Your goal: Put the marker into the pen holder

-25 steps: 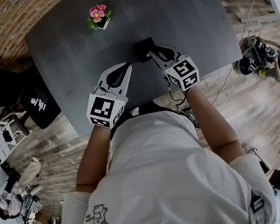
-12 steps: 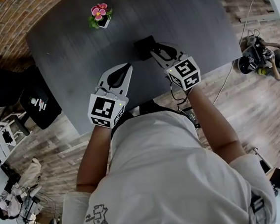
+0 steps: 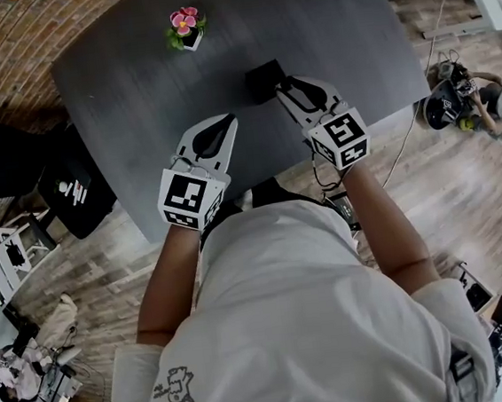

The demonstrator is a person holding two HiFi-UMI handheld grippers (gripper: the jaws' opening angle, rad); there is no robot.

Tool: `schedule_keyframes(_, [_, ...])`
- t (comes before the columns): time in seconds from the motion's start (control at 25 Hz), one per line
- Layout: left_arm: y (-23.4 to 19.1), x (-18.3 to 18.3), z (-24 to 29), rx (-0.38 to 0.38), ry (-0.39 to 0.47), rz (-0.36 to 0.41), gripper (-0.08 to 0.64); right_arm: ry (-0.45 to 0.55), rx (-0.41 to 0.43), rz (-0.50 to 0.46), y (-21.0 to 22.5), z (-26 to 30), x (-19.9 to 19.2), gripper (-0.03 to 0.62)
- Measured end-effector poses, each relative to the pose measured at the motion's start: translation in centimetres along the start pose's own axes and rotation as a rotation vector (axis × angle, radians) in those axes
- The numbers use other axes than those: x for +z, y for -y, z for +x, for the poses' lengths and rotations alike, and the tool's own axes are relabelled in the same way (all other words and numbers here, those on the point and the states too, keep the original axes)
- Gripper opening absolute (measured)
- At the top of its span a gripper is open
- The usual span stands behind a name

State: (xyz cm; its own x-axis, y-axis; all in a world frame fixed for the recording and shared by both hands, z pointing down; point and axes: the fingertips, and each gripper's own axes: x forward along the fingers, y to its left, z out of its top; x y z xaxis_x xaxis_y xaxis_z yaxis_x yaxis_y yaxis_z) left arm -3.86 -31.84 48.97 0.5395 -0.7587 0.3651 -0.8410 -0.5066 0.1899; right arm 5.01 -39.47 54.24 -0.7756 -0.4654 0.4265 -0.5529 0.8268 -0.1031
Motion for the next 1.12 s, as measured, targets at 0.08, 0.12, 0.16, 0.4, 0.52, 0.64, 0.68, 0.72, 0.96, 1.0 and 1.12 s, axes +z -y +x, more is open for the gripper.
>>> schedule_keyframes(0.08, [0.1, 0.1, -0.8, -0.003, 0.012, 0.007, 0.011, 0.02, -0.009, -0.009, -1.0, -0.5, 0.9, 0.126])
schedule_keyframes(0.12, [0.1, 0.3, -1.3, -0.004, 0.019, 0.013, 0.011, 0.032, -0.016, -0.013, -1.5, -0.8, 1.4, 0.124])
schedule_keyframes(0.16, [0.1, 0.5, -1.8, -0.003, 0.029, 0.021, 0.011, 0.047, -0.025, -0.019, -2.0, -1.1, 1.9, 0.121])
schedule_keyframes(0.4, [0.5, 1.6, -5.1, -0.018, 0.077, 0.063, 0.011, 0.124, -0.086, -0.038, -4.9, -3.3, 4.1, 0.081])
schedule_keyframes(0.52, [1.1, 1.8, -7.0, -0.033, 0.094, 0.077, 0.011, 0.156, -0.105, -0.044, -6.8, -4.6, 4.9, 0.067])
schedule_keyframes(0.64, [2.0, 1.7, -8.7, -0.055, 0.102, 0.09, 0.011, 0.188, -0.124, -0.046, -8.8, -6.0, 5.7, 0.054])
schedule_keyframes(0.68, [2.3, 1.7, -9.2, -0.065, 0.106, 0.094, 0.011, 0.197, -0.131, -0.048, -9.6, -6.4, 5.9, 0.048])
schedule_keyframes(0.72, [2.6, 1.7, -9.8, -0.076, 0.111, 0.099, 0.011, 0.203, -0.138, -0.051, -10.3, -6.9, 6.1, 0.043])
schedule_keyframes(0.96, [4.0, 1.6, -13.4, -0.126, 0.144, 0.125, 0.011, 0.229, -0.183, -0.066, -14.8, -9.5, 6.7, 0.02])
schedule_keyframes(1.0, [4.2, 1.5, -13.9, -0.131, 0.148, 0.128, 0.011, 0.234, -0.191, -0.067, -15.4, -9.9, 6.8, 0.018])
schedule_keyframes(1.12, [4.7, 1.4, -15.6, -0.15, 0.162, 0.141, 0.011, 0.253, -0.212, -0.069, -17.4, -11.2, 7.1, 0.012])
